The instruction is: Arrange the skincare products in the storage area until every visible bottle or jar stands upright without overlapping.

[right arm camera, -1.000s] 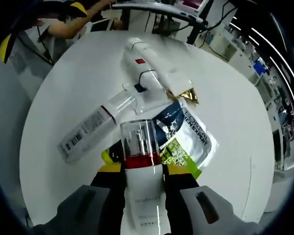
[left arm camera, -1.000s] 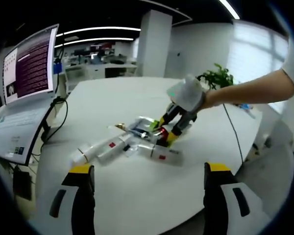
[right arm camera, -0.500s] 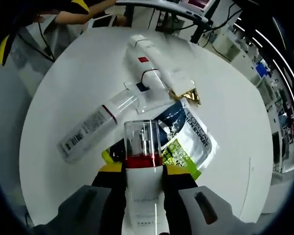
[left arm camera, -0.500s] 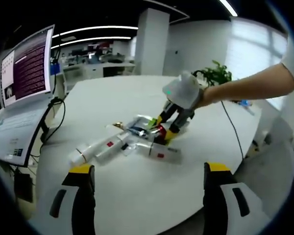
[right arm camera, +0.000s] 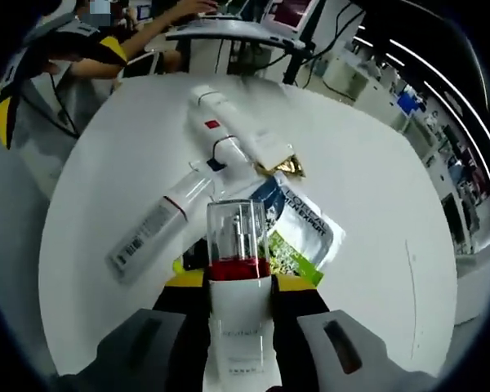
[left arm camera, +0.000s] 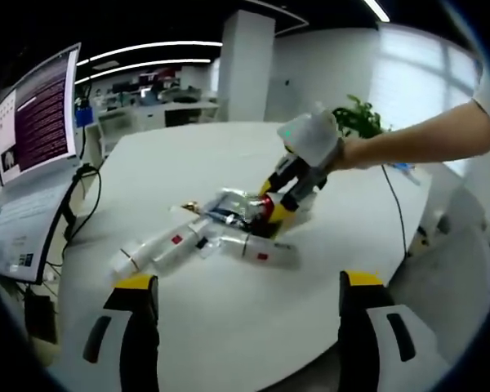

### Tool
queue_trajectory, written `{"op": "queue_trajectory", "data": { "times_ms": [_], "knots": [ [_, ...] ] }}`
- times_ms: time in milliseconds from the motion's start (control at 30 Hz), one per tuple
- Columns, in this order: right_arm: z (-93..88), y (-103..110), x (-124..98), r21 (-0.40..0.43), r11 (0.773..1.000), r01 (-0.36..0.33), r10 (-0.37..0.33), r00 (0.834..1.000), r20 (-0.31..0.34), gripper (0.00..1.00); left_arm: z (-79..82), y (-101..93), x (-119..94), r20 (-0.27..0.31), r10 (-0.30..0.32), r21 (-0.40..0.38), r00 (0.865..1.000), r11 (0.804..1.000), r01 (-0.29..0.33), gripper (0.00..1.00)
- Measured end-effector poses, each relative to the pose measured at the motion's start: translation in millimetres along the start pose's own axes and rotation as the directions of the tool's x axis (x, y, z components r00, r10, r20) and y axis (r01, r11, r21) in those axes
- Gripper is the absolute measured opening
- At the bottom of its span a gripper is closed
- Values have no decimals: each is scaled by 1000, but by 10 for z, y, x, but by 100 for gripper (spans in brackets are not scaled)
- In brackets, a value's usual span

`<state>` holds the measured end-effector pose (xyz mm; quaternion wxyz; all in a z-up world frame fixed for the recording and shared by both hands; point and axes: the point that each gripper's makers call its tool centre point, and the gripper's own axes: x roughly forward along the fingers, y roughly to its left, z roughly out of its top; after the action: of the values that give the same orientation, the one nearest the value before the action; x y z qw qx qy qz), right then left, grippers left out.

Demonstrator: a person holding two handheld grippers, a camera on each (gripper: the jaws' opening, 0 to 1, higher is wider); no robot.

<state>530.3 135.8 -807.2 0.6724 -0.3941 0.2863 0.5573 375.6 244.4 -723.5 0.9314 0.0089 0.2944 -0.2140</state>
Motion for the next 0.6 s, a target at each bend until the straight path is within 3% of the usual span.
{"op": "queue_trajectory", "data": {
  "times_ms": [333, 467, 600],
  "knots": [
    [-108, 59, -316, 150, 986, 67, -80, 993, 85, 28, 116, -92, 6, 19, -22, 23, 1000, 999, 22, 84],
    [-136, 78, -425, 219, 973, 75, -104, 987, 125, 28, 235, -140, -1, 35, -36, 33, 999, 999, 35, 83],
    [-88, 118, -608, 307, 949, 67, -131, 973, 192, 28, 424, -243, -24, 82, -92, -52, 992, 994, 96, 82]
  ]
}}
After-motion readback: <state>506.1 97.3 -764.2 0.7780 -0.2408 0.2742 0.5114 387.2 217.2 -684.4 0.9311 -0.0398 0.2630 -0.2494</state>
